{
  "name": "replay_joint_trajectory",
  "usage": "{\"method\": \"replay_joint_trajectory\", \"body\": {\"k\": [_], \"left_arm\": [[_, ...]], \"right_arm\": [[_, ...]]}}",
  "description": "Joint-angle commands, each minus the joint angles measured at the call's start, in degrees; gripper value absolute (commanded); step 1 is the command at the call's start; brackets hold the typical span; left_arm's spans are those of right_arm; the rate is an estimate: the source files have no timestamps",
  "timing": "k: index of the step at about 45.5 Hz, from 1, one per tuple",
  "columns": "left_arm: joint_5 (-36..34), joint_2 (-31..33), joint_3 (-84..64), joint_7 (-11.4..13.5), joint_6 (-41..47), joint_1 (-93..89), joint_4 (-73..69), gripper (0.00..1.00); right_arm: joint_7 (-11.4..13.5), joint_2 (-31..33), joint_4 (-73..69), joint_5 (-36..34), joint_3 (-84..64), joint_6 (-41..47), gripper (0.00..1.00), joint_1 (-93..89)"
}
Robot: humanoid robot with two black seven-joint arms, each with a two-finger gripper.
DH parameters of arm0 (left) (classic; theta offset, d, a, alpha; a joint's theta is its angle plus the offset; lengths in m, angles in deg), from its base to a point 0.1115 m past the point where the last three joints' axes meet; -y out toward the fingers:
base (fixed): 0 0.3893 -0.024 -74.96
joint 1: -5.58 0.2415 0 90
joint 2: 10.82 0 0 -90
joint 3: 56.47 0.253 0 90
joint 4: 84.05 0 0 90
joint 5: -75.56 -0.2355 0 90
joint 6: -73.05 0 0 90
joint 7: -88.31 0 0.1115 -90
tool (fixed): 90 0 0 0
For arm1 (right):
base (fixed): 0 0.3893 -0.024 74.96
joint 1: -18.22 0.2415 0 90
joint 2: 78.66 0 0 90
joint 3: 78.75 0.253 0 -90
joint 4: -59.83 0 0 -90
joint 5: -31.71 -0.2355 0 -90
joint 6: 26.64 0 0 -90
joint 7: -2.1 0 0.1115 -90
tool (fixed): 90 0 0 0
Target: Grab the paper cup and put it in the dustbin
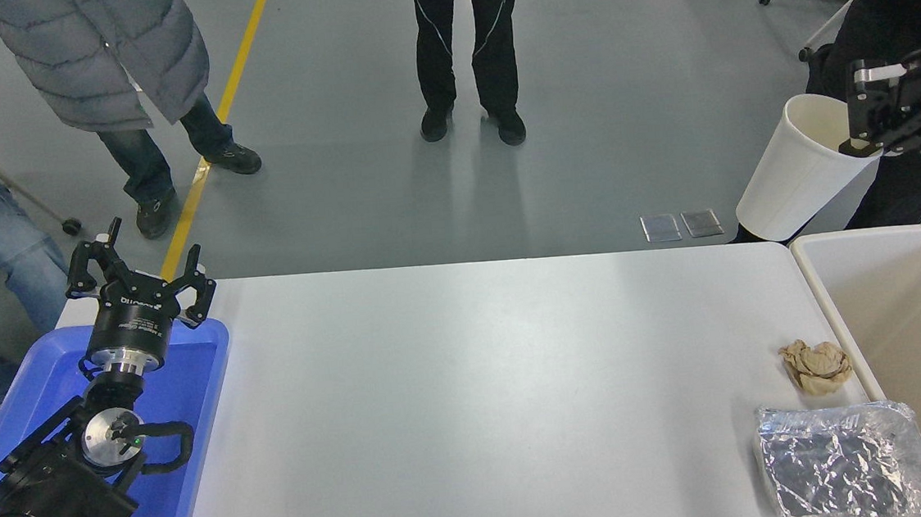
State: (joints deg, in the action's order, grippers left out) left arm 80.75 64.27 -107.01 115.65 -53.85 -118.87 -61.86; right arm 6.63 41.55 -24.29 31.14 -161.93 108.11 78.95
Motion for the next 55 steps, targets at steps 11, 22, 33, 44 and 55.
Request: {"method": "replay_joint_trajectory", "body": {"k": [11,22,33,44,55], "left_arm": [[0.00,0.05,0.00,0.00,0.07,0.00,-0.04,0.98],[0.09,0.05,0.00,0.09,-0.01,0.00,-0.04,0.98],[0.00,0.05,0.00,0.09,-0.01,0.00,-0.04,0.98],[0.09,0.05,-0.09,0.09,-0.01,0.00,0.05,0.98],[0.09,0.05,-0.09,0.09,-0.01,0.00,-0.04,0.98]], "right_arm": [[0.30,5.37,3.43,0.48,-10.76,0.25,0.00,-2.62],[0.39,12.66,5.81,0.92,-22.63,-11.15,0.00,-8.33],[0.30,17.51,11.16,0.83,-19.83,-31.02,0.00,-22.73],[0.48,16.98,33.03,-0.14,6.34,-39.83,0.00,-63.59],[0.65,12.06,51.68,-0.22,22.01,-40.09,0.00,-86.99]]}}
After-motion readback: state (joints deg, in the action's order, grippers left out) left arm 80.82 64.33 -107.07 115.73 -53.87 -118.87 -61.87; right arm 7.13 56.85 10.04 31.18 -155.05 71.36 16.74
